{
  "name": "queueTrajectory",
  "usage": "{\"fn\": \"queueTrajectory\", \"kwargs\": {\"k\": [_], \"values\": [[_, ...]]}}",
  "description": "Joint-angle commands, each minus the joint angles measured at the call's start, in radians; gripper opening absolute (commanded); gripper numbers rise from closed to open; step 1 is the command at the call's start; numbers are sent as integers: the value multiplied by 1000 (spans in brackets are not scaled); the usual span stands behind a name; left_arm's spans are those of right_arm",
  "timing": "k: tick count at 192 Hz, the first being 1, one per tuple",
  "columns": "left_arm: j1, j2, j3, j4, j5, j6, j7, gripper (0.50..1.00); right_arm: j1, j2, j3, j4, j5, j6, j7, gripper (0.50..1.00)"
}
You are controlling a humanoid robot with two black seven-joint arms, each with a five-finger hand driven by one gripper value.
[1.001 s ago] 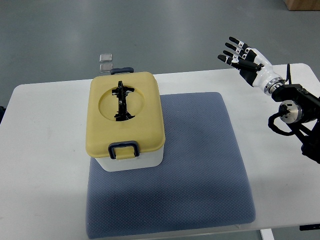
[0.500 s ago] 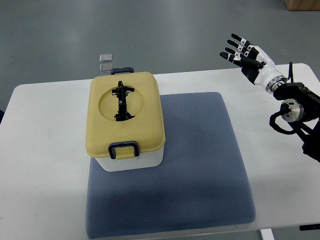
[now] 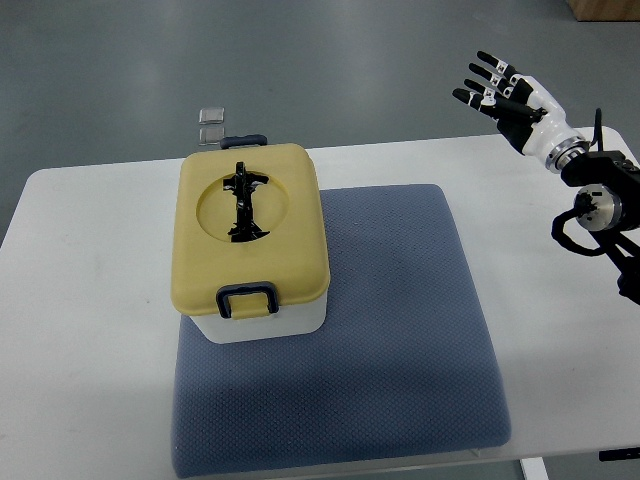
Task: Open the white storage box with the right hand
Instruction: 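Move the right hand over the yellow lid toward its black handle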
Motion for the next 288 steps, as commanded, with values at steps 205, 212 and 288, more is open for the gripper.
{"fn": "queueTrajectory", "kwargs": {"k": [205,212,288], "values": [[-1,0,0,-1,0,0,0,1000,13,-56,-55,71,-135,65,17,926],[0,0,0,-1,0,0,0,1000,16,-65,-57,92,-175,69,33,926],[0,0,0,1,0,0,0,1000,197,-128,-206,361,-653,78,191,924]]}}
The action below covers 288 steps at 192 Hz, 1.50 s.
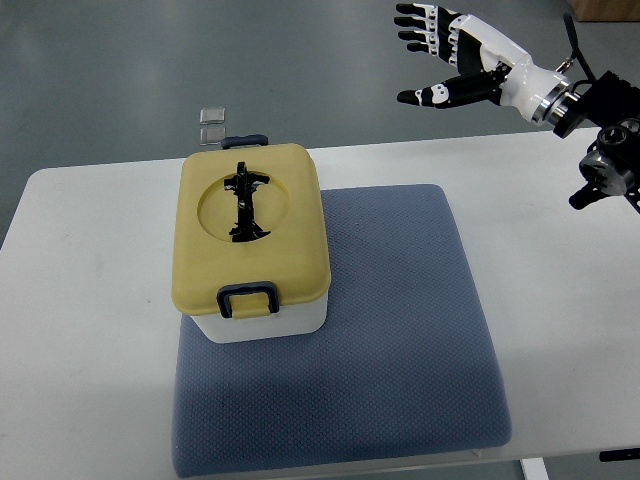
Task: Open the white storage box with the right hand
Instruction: 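Move the right hand over the yellow lid toward its black handle, then close the right hand fingers around the black lid handle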
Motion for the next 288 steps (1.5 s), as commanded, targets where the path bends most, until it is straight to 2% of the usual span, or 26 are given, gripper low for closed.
{"fn": "queueTrajectory", "kwargs": {"k": [1,45,74,111,146,226,288], "values": [[-1,0,0,0,0,0,0,1000,71,-5,-87,54,-86,0,40,924],[1,0,0,-1,0,0,0,1000,209,-3,-236,71,-329,-32,129,917],[1,0,0,0,0,0,0,1000,305,18,-321,85,-407,-35,129,915],[-1,0,0,0,0,0,0,1000,450,70,-463,85,-484,-80,129,913],[1,0,0,0,0,0,0,1000,554,112,-590,85,-564,-83,129,881],[1,0,0,-1,0,0,0,1000,683,181,-733,57,-669,-83,123,805],[1,0,0,0,0,0,0,1000,738,227,-810,17,-703,-81,115,797]]}}
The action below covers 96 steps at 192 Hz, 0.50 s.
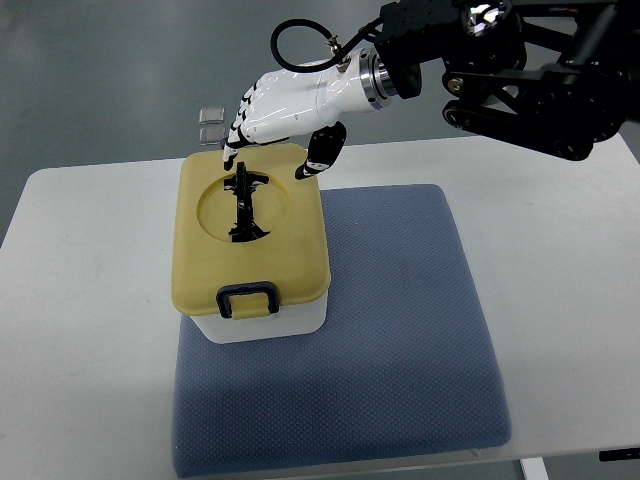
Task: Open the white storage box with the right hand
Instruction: 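Close the right hand fingers around the black lid handle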
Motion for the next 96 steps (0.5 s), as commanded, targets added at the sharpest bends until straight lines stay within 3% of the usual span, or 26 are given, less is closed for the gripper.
{"fn": "queueTrajectory", "kwargs": {"k": [1,96], "values": [[0,0,0,0,0,0,0,1000,10,20,-14,-5,-1,0,-1,797],[-1,0,0,0,0,0,0,1000,15,112,-23,-49,-4,-3,-27,727]]}}
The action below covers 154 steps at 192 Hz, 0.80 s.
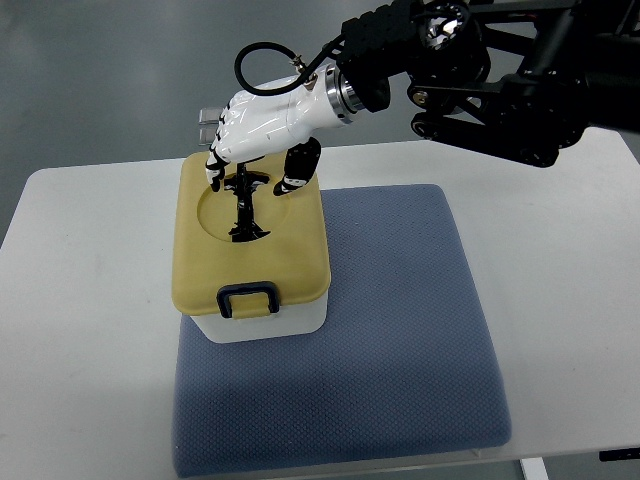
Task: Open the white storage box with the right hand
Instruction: 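Close the right hand fingers around the black lid handle, then lift the yellow lid up off the white box with the right hand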
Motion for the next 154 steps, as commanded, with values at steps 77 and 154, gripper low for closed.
{"fn": "queueTrajectory", "kwargs": {"k": [77,154], "values": [[0,0,0,0,0,0,0,1000,-6,40,-21,-43,-15,-10,-13,688],[0,0,0,0,0,0,0,1000,-3,43,-29,-45,-17,-10,-12,590]]}}
